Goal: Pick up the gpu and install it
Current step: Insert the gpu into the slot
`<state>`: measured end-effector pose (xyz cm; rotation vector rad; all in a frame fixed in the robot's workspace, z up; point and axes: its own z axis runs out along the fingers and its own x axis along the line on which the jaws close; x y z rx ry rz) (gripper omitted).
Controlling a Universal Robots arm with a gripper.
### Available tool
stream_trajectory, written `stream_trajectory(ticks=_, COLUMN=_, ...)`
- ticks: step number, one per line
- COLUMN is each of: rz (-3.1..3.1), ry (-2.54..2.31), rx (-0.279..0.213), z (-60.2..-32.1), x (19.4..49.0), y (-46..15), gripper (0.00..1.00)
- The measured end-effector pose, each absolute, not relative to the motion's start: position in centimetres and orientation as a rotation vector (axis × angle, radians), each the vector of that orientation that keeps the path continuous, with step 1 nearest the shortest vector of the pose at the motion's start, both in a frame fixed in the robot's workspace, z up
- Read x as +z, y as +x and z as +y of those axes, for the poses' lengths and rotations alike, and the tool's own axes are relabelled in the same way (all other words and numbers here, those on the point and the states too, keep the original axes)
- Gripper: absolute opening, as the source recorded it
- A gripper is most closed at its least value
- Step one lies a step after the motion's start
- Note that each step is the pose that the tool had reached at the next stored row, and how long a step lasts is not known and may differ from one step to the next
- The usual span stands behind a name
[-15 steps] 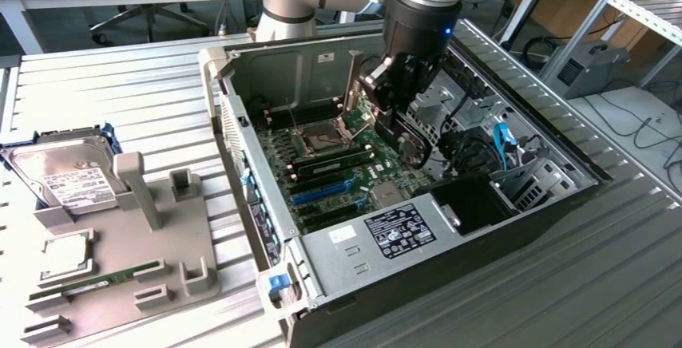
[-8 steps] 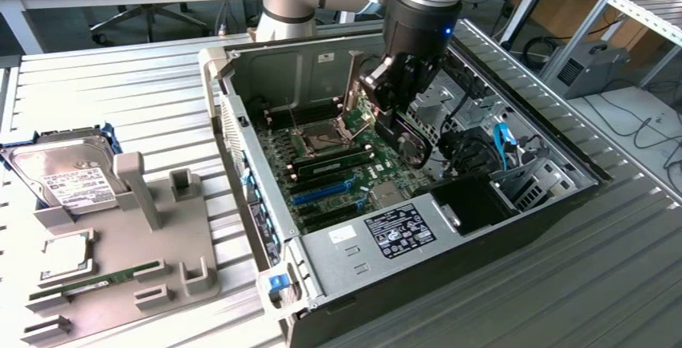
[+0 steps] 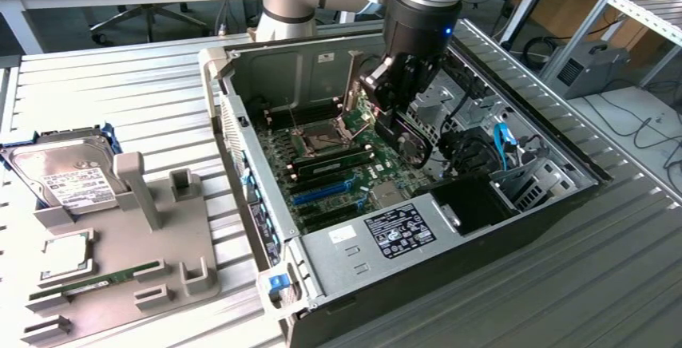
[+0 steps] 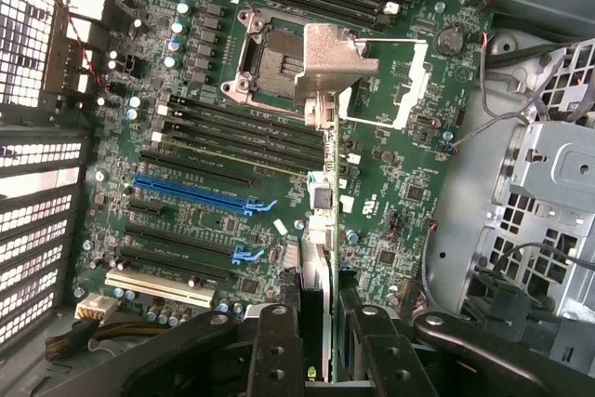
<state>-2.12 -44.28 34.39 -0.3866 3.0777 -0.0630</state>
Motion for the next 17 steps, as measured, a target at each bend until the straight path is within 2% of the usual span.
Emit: stream_trajectory(ticks=17, rz=3.074, ry=-0.411, rx=-0.063, z=-44.28, x=34.39, y=-2.12, gripper=0.26)
